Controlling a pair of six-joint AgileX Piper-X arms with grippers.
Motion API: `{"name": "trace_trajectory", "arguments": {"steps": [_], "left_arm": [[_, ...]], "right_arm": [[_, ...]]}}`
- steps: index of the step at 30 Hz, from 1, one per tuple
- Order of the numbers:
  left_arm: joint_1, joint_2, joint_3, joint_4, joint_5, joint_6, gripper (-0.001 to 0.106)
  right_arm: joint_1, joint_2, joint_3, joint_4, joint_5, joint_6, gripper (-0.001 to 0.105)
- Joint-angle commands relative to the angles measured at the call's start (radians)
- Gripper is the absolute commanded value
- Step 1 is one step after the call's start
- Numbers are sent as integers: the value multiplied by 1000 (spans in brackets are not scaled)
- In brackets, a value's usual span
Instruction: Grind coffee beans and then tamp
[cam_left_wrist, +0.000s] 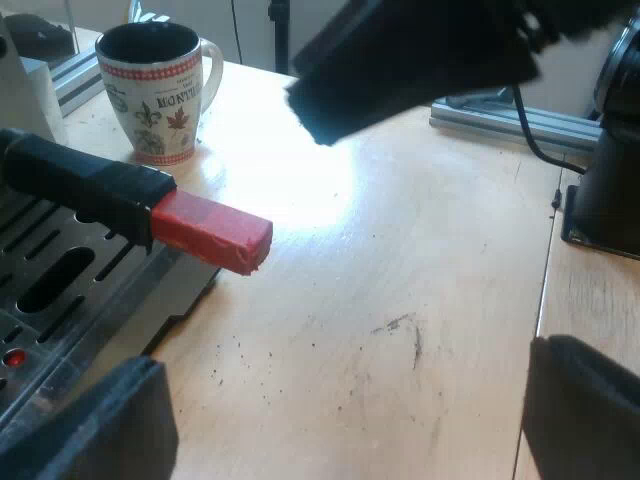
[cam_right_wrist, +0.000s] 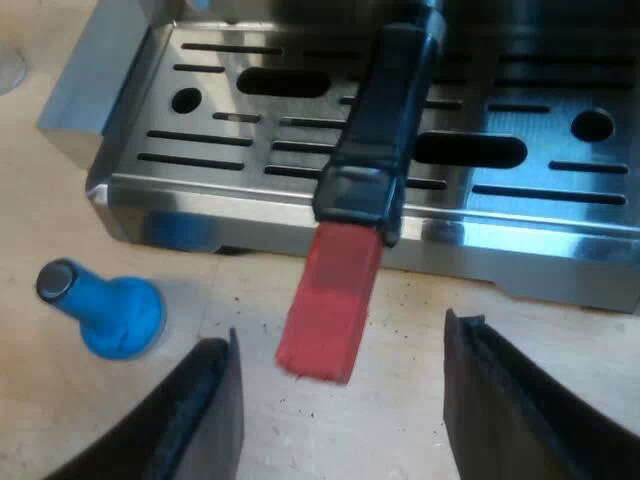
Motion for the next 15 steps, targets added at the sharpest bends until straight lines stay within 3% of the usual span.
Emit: {"name": "trace_trajectory", "arguments": {"steps": [1,3,4,5,15], "left_arm": [[-5,-3,-3,-3,15,5,73],[-5,-3,-3,-3,15,5,73],[-5,-3,-3,-3,15,5,73],[-5,-3,-3,-3,15,5,73],[-5,-3,-3,-3,15,5,73]], "right_arm": [[-29,-5,-10,12,-39,1,49],[-36,-5,-11,12,-48,1,49],[-82,2,-18,12,-130,1,49],[-87,11,-27,12,-139,1,49],[-93,149,-119,12,-139,-20,59]]}}
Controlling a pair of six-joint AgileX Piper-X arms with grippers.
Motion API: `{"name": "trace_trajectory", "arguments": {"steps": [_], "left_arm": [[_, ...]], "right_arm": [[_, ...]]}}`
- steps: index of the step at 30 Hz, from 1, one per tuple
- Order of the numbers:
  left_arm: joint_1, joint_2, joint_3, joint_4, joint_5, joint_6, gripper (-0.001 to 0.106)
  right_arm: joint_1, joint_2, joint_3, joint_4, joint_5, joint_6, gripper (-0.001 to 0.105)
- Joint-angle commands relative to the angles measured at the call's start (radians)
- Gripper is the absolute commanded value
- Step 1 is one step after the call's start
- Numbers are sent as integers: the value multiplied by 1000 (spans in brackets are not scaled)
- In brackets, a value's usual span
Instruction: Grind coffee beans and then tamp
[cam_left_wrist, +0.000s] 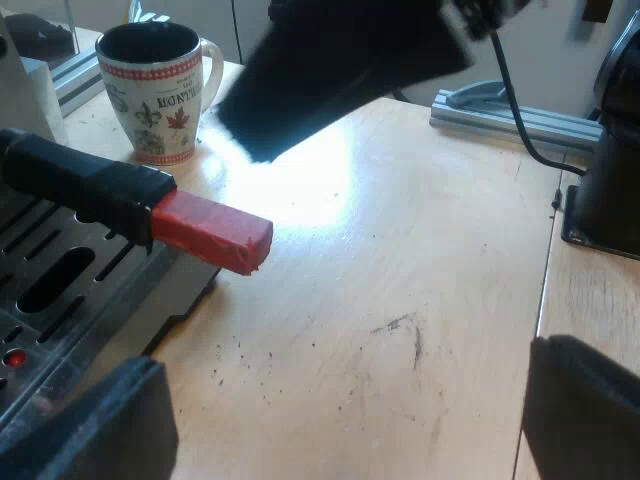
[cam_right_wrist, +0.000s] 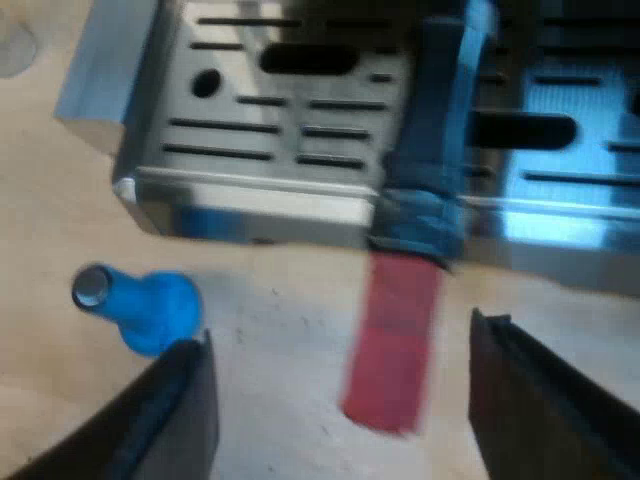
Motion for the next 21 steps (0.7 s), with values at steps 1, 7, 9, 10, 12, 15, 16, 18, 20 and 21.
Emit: {"name": "trace_trajectory", "arguments": {"steps": [1,7,9,10,12,15,16,18,20,21], "left_arm": [[-5,-3,-3,-3,15,5,73],[-5,-3,-3,-3,15,5,73],[-5,-3,-3,-3,15,5,73],[-5,-3,-3,-3,15,5,73],[-5,-3,-3,-3,15,5,73],[-5,-3,-3,-3,15,5,73],[-5,-3,-3,-3,15,5,73],[-5,-3,-3,-3,15,5,73],[-5,-3,-3,-3,15,5,73],[-5,-3,-3,-3,15,5,73]], "right_arm": [[-4,60,-18,-2,-2,-18,59],[-14,133,-18,-10,-22,-18,59],[-29,144,-18,-10,-14,-18,59],[-38,149,-18,-10,-12,-18,59],[-59,156,-18,-19,-13,-18,59],[-83,165,-18,-29,-21,-18,59],[-86,170,-16,-29,-29,-18,59],[-86,179,-6,-39,-29,-18,59],[-86,183,37,-101,-39,-18,59],[-86,183,46,-118,-39,-18,59]]}}
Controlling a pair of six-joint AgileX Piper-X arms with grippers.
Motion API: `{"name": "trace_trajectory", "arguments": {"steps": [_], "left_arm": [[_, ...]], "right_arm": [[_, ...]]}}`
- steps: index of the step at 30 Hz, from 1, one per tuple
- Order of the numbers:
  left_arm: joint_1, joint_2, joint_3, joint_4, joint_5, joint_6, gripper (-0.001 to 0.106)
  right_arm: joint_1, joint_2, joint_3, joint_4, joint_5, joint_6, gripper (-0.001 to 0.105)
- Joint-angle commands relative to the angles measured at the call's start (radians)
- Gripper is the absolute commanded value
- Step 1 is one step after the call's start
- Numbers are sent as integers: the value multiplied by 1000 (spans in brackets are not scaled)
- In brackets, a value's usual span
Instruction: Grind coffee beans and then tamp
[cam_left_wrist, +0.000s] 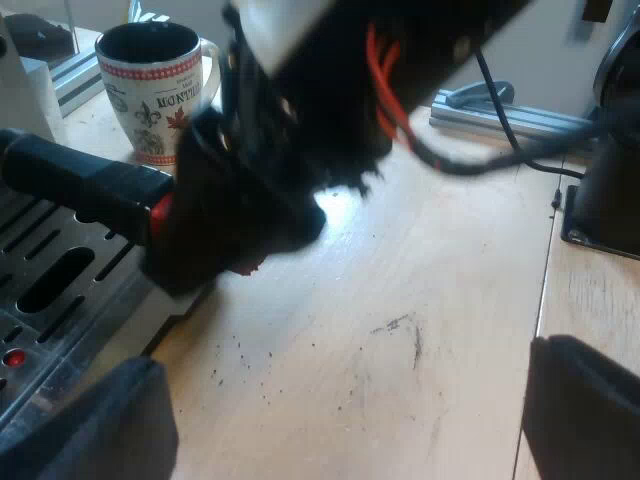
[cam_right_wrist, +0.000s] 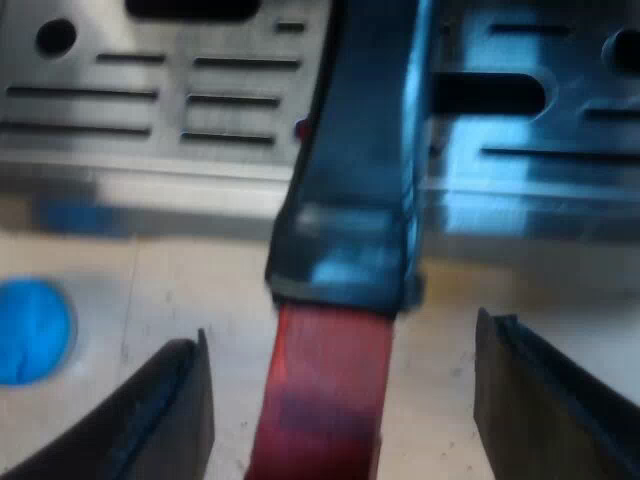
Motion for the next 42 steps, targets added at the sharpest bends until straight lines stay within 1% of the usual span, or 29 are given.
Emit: {"name": "trace_trajectory", "arguments": {"steps": [1,5,7,8,9,10,12,16,19,20,21,26,27,29,30,31,32,33,39,42], "left_arm": [[-5,-3,-3,-3,15,5,73],[-5,-3,-3,-3,15,5,73],[-5,-3,-3,-3,15,5,73],[-5,-3,-3,-3,15,5,73],[-5,-3,-3,-3,15,5,73],[-5,-3,-3,-3,15,5,73],[-5,-3,-3,-3,15,5,73],[-5,-3,-3,-3,15,5,73],[-5,-3,-3,-3,15,5,73],[-5,-3,-3,-3,15,5,73],[-5,-3,-3,-3,15,5,73],[-5,-3,-3,-3,15,5,73],[-5,-3,-3,-3,15,5,73],[-5,-3,-3,-3,15,5,73],[-5,-3,-3,-3,15,5,73],[-5,-3,-3,-3,15,5,73],[-5,-3,-3,-3,15,5,73],[-5,-3,-3,-3,15,5,73],[-5,-3,-3,-3,15,5,73],[-5,-3,-3,-3,15,5,73]], "right_arm": [[-3,0,56,-76,2,-11,59],[-3,0,82,-100,28,-11,59],[-3,0,115,-174,47,-70,59],[-3,0,117,-184,47,-75,59],[-3,0,120,-197,47,-96,59],[-3,0,122,-223,57,-133,59],[-3,0,122,-233,76,-135,59],[-3,0,125,-233,75,-135,59],[-3,0,125,-226,75,-135,55],[-3,0,125,-226,73,-135,53],[-3,0,125,-226,66,-132,46],[-3,0,125,-226,44,-132,40],[-3,0,125,-226,44,-132,37],[-3,0,125,-226,44,-132,22],[-3,0,125,-226,44,-132,19],[-3,0,125,-226,44,-132,9],[-3,0,125,-226,44,-132,6],[-3,0,125,-226,44,-132,0],[8,-18,125,-209,44,-132,0],[43,-54,125,-161,75,-123,0]]}}
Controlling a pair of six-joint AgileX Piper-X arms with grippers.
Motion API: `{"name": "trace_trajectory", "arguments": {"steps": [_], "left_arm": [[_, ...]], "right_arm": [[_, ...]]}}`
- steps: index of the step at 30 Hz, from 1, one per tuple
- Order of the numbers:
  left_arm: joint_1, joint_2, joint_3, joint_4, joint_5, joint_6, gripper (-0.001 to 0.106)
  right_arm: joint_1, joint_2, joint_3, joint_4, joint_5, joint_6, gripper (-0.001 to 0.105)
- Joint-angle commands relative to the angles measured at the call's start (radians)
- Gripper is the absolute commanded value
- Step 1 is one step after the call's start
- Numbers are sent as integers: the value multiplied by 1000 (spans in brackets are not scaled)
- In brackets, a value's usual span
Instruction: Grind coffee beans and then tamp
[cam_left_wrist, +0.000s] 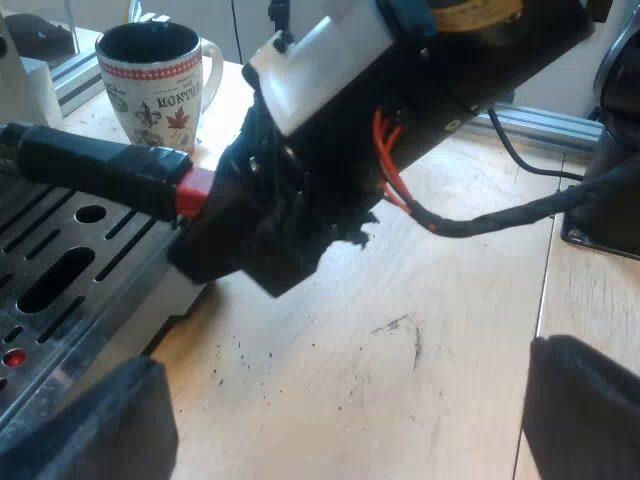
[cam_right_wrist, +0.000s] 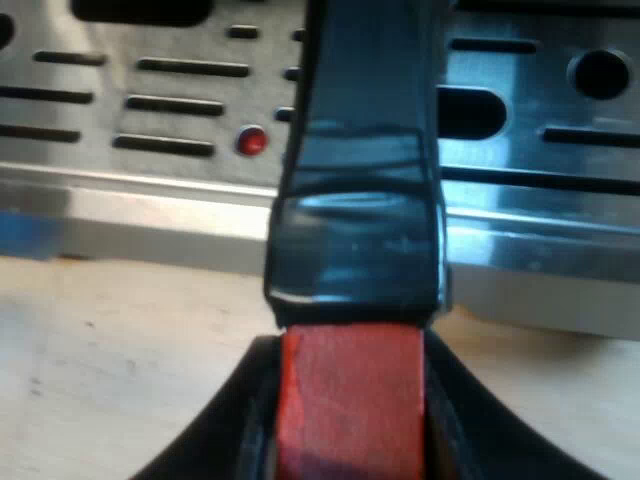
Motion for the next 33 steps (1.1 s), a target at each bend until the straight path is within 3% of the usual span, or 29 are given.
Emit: {"name": "trace_trajectory", "arguments": {"steps": [1,8,14,17,24,28,33], "left_arm": [[-5,-3,-3,-3,15,5,73],[-5,-3,-3,-3,15,5,73],[-5,-3,-3,-3,12,5,73],[-5,-6,-15,-3,-22,5,73],[-5,-7,-111,-1,-122,13,74],[-5,-9,-176,83,-124,16,78],[-5,-10,-227,189,-160,26,78]], "right_arm": [[62,-50,-7,48,14,-10,0],[224,-73,-7,180,194,123,0],[296,-92,-7,228,253,173,0],[328,-132,-7,306,253,216,0],[395,-228,-7,405,230,183,0],[440,-261,-5,407,219,78,0],[447,-271,-5,393,189,2,0]]}}
